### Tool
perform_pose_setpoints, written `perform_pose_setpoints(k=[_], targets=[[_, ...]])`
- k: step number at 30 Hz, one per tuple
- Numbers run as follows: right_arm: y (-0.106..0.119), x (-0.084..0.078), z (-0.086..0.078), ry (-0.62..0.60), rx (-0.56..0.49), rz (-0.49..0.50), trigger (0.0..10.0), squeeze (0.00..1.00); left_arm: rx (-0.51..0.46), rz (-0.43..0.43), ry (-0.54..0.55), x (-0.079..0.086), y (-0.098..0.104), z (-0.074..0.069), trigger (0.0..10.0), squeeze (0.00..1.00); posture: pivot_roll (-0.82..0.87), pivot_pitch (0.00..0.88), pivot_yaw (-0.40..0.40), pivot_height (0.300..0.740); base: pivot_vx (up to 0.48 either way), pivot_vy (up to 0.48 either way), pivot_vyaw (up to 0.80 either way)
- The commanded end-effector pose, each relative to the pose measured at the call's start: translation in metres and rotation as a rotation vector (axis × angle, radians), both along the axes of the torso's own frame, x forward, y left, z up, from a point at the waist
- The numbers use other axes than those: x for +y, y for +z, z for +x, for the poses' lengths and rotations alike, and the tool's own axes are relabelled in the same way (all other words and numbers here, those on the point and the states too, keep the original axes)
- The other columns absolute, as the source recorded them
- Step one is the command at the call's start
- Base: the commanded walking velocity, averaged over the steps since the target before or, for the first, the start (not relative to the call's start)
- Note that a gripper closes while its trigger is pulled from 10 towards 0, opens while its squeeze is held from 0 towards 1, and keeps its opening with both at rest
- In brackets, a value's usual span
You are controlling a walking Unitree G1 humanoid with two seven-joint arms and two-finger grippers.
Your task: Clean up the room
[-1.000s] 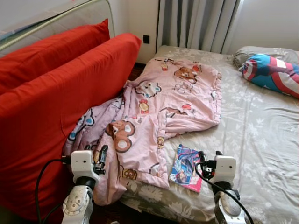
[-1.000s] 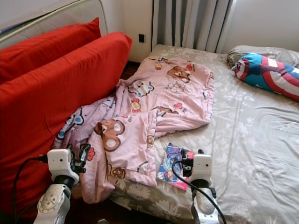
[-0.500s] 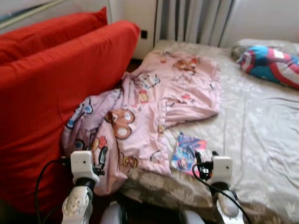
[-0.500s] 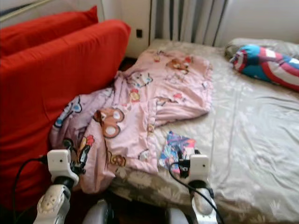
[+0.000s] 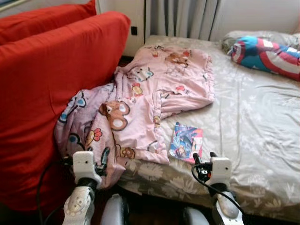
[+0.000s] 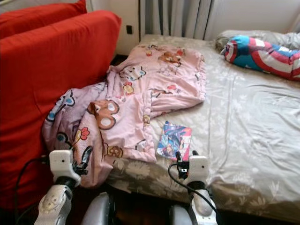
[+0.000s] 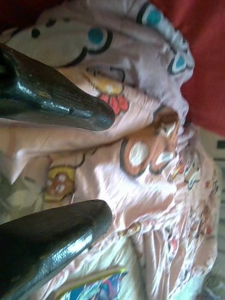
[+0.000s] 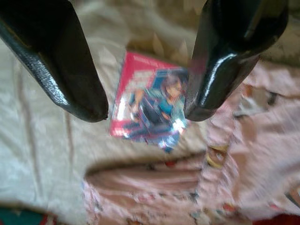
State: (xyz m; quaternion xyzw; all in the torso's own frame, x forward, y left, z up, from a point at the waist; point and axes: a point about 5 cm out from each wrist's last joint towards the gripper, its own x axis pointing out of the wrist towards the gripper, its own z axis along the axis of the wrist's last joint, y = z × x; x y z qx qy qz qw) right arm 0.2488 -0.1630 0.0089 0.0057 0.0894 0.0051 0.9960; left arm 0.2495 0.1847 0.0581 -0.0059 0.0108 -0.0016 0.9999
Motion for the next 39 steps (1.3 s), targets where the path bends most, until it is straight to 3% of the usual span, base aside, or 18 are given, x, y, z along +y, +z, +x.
perform_pose_setpoints(k=[1,12,28,33,39], targets=[[0.001,0.001,0.003,0.001,-0.012,0.010,10.0,0.00,0.001,-0.003,0.000,0.002,0.001,0.000,10.0,0.00,-0.11,0.093,-0.020,0.642,0.266,0.000,0.00],[-0.008,-0.003,0.001,0.030,0.019,0.010,10.0,0.00,0.003,-0.005,-0.005,0.003,0.002,0.000,10.0,0.00,-0.11,0.093,-0.019,0.642,0.336,0.000,0.00],[-0.008,0.004,0.003,0.040,0.011,0.054,10.0,0.00,0.000,-0.009,-0.025,0.000,0.002,0.001,10.0,0.00,-0.11,0.099,-0.017,0.642,0.253,0.000,0.18],[-0.011,-0.006,0.012,0.004,0.059,0.121,10.0,0.00,-0.003,-0.007,-0.039,-0.003,0.004,0.002,10.0,0.00,-0.11,0.106,-0.016,0.642,0.000,0.000,0.00],[-0.008,-0.003,0.029,0.010,0.110,0.193,10.0,0.00,-0.018,-0.007,-0.058,-0.005,0.009,0.008,10.0,0.00,-0.09,0.113,-0.013,0.642,0.000,0.000,0.00]])
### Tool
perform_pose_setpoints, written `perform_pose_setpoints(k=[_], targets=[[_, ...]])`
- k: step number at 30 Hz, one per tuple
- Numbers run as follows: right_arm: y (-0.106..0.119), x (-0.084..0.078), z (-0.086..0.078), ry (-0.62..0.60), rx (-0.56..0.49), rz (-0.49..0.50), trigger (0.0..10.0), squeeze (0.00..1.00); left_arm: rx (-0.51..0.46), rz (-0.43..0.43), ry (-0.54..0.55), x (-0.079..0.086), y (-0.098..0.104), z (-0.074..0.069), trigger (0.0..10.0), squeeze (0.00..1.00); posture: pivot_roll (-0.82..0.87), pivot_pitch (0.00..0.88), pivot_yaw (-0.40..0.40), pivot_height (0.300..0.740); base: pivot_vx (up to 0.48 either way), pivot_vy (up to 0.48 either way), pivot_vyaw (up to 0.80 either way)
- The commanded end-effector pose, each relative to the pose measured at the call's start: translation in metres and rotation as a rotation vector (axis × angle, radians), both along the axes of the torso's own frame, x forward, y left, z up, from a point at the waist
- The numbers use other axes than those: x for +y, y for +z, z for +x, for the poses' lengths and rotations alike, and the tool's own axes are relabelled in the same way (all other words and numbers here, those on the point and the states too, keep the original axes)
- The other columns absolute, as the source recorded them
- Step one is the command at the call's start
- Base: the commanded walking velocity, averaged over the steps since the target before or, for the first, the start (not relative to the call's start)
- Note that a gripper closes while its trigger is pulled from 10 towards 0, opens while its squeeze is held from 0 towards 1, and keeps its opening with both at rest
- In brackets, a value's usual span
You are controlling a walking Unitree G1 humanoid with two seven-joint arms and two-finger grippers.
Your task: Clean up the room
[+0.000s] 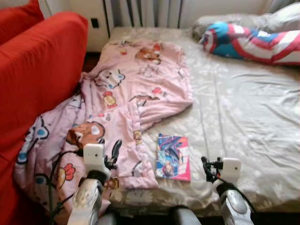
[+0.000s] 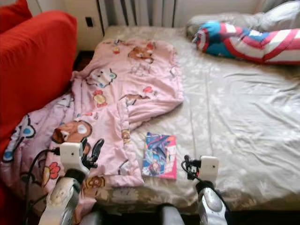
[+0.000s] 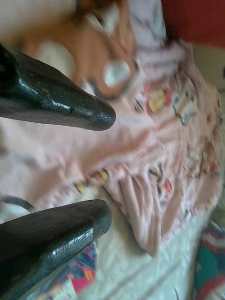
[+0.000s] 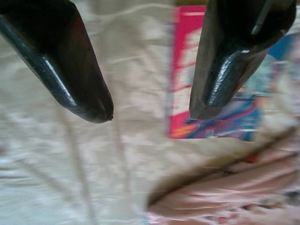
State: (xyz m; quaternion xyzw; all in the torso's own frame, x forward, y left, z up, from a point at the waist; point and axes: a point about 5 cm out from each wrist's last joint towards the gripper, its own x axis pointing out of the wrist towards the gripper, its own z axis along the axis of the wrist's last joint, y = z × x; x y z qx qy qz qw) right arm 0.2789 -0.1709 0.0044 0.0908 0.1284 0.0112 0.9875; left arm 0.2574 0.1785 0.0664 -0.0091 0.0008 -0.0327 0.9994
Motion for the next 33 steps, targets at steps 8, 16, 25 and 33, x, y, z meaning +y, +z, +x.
perform_pose_setpoints(k=[8,16,25,33], targets=[[0.016,0.012,0.020,0.029,-0.040,-0.017,10.0,0.00,-0.017,0.005,-0.011,0.001,0.007,0.007,10.0,0.00,-0.08,0.125,-0.001,0.642,0.000,0.000,0.00],[0.013,0.025,0.016,0.063,-0.033,-0.047,10.0,0.00,-0.011,0.006,-0.023,-0.001,0.006,0.007,10.0,0.00,-0.08,0.132,0.010,0.632,0.000,0.000,0.00],[0.020,0.024,0.022,-0.002,-0.055,0.006,10.0,0.00,-0.013,0.008,-0.023,0.000,0.007,0.007,10.0,0.00,-0.07,0.142,0.013,0.602,0.000,0.000,0.00],[0.032,0.031,0.037,0.033,-0.070,0.000,10.0,0.00,-0.015,0.012,-0.025,0.001,0.008,0.004,10.0,0.00,-0.05,0.159,0.017,0.602,0.000,0.000,0.00]])
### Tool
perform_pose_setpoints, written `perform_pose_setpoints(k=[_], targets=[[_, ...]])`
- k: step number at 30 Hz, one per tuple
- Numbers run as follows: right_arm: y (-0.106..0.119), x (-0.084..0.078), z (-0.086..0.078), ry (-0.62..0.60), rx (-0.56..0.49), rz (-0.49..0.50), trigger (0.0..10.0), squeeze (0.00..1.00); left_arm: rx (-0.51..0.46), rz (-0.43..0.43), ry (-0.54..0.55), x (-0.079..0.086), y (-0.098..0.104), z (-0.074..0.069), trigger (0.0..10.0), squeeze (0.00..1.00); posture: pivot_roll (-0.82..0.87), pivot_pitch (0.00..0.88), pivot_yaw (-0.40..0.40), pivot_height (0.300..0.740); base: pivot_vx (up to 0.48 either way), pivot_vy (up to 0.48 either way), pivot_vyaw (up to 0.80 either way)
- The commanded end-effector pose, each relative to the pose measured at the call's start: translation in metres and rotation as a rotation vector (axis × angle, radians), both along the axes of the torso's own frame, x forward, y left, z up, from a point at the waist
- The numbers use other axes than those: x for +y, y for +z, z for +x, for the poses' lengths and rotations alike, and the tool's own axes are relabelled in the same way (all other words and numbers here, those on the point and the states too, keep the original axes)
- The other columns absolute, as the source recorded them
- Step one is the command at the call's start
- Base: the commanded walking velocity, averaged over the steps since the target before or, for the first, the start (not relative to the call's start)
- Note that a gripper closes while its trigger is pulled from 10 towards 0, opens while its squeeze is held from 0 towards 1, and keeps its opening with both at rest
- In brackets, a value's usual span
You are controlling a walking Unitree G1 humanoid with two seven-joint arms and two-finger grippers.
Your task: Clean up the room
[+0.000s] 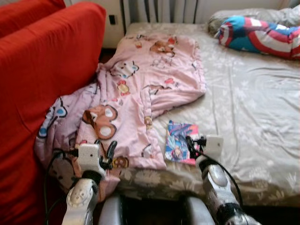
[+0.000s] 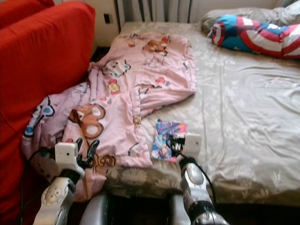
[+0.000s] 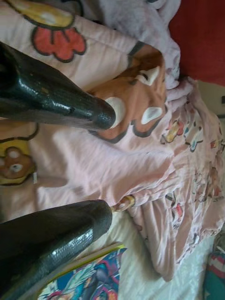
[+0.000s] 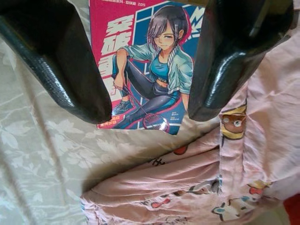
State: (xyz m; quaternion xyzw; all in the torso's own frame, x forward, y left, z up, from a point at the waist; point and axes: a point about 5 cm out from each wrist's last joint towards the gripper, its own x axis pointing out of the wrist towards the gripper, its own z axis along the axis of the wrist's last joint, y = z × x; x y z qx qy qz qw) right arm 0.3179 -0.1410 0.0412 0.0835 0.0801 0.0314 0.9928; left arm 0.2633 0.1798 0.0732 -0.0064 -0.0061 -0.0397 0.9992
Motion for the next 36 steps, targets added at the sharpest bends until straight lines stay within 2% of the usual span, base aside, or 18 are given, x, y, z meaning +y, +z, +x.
perform_pose_setpoints(k=[1,4,7,12,18,22,24,30,36], targets=[[-0.002,0.002,0.001,0.005,0.030,0.007,10.0,0.00,-0.002,0.011,-0.011,0.001,0.002,-0.002,10.0,0.00,-0.04,0.160,0.018,0.602,0.000,0.000,0.00],[-0.001,0.003,0.004,-0.005,0.038,0.010,10.0,0.00,-0.002,0.016,-0.012,0.003,0.003,-0.002,10.0,0.00,-0.04,0.167,0.024,0.602,0.000,0.000,0.00],[-0.003,-0.005,0.006,-0.080,0.079,0.061,10.0,0.00,-0.005,0.032,-0.028,0.001,0.005,-0.003,10.0,0.00,-0.03,0.174,0.030,0.602,0.000,0.000,0.00],[-0.009,-0.015,0.005,-0.132,0.142,0.095,10.0,0.00,-0.003,0.045,-0.036,0.002,0.006,-0.006,10.0,0.00,-0.01,0.192,0.037,0.602,0.000,0.000,0.00],[-0.010,-0.022,0.007,-0.171,0.168,0.094,10.0,0.00,0.002,0.056,-0.035,0.006,0.007,-0.009,10.0,0.00,0.01,0.213,0.045,0.602,0.000,0.000,0.00],[-0.006,-0.018,0.010,-0.140,0.157,0.023,10.0,0.00,0.003,0.056,-0.034,0.007,0.008,-0.010,10.0,0.00,0.01,0.222,0.048,0.602,0.000,0.000,0.00],[-0.004,-0.017,0.010,-0.132,0.134,0.045,10.0,0.00,0.007,0.055,-0.034,0.006,0.009,-0.010,10.0,0.00,0.01,0.223,0.047,0.582,0.000,0.000,0.00],[-0.012,-0.015,0.004,-0.115,0.151,0.033,10.0,0.00,0.011,0.053,-0.035,0.004,0.008,-0.011,10.0,0.00,0.01,0.228,0.045,0.552,0.000,0.000,0.00],[-0.014,-0.012,0.001,-0.116,0.146,0.048,10.0,0.00,0.017,0.054,-0.034,0.004,0.008,-0.014,10.0,0.00,0.01,0.238,0.046,0.552,0.000,0.000,0.00]])
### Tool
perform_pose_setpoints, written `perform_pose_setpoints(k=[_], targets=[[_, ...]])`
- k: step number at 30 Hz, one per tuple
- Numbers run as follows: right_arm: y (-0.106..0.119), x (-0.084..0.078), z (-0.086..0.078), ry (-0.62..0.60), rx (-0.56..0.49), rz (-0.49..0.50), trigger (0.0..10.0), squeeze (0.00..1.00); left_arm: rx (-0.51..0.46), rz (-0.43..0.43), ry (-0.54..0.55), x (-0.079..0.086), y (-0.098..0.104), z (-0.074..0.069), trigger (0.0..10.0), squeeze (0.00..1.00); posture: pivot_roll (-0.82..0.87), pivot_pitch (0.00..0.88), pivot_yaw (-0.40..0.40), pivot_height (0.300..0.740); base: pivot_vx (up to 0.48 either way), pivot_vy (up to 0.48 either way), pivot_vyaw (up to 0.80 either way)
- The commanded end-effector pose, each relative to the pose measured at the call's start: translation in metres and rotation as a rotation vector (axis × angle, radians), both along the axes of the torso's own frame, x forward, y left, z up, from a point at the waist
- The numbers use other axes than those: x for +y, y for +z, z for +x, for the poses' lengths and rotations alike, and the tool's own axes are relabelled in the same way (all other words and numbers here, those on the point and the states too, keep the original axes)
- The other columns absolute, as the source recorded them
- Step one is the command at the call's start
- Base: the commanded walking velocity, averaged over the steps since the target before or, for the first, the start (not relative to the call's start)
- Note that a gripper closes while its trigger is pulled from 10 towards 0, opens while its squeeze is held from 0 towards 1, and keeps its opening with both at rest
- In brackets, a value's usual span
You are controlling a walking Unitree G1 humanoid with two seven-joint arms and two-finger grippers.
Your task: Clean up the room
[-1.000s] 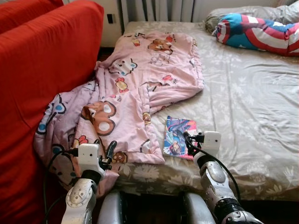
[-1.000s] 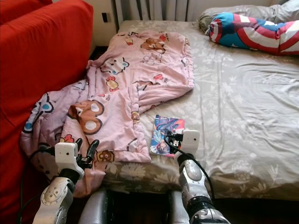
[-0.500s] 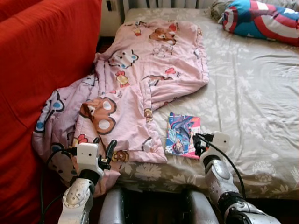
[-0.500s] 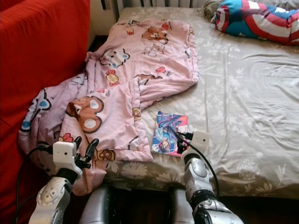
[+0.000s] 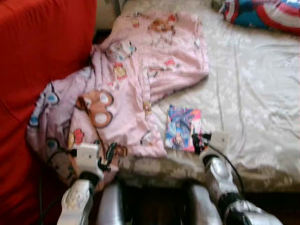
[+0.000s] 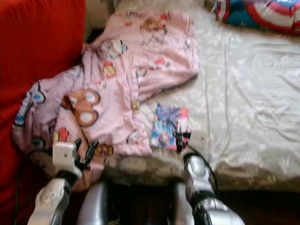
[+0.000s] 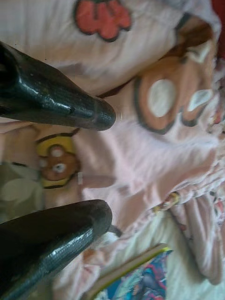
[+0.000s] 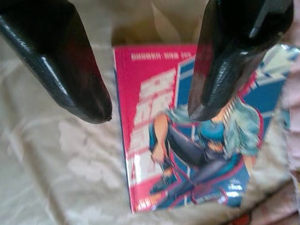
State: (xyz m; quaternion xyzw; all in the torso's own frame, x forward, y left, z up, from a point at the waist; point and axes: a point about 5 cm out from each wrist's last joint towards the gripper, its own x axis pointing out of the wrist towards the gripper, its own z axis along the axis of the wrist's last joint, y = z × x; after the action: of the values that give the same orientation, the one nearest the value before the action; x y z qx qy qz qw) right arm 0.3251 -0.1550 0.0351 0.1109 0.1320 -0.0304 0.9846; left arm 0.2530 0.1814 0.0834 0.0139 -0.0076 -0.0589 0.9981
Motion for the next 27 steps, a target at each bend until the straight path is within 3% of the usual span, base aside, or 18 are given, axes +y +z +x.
perform_pose_setpoints(k=[1,8,14,20,27], targets=[[-0.008,0.004,-0.006,0.008,0.028,0.015,10.0,0.00,0.022,0.014,0.004,0.002,-0.003,-0.004,10.0,0.00,0.01,0.239,0.046,0.552,0.000,0.000,0.00],[0.000,0.012,0.001,0.054,-0.009,0.061,10.0,0.00,0.026,0.016,0.007,0.002,-0.002,-0.006,10.0,0.00,0.02,0.246,0.047,0.552,0.000,0.000,0.00],[0.006,0.010,0.005,0.033,-0.042,0.102,10.0,0.00,0.033,0.018,0.013,0.003,-0.003,-0.007,10.0,0.00,0.02,0.250,0.046,0.552,0.000,0.000,0.00],[0.000,-0.001,0.001,-0.046,-0.004,0.138,10.0,0.00,0.040,0.028,0.015,0.004,-0.003,-0.011,10.0,0.00,0.04,0.261,0.049,0.552,0.000,0.000,0.00],[-0.011,0.000,-0.006,-0.040,0.061,0.154,10.0,0.00,0.047,0.041,0.020,0.008,-0.002,-0.014,10.0,0.00,0.05,0.267,0.051,0.552,0.000,0.000,0.00]])
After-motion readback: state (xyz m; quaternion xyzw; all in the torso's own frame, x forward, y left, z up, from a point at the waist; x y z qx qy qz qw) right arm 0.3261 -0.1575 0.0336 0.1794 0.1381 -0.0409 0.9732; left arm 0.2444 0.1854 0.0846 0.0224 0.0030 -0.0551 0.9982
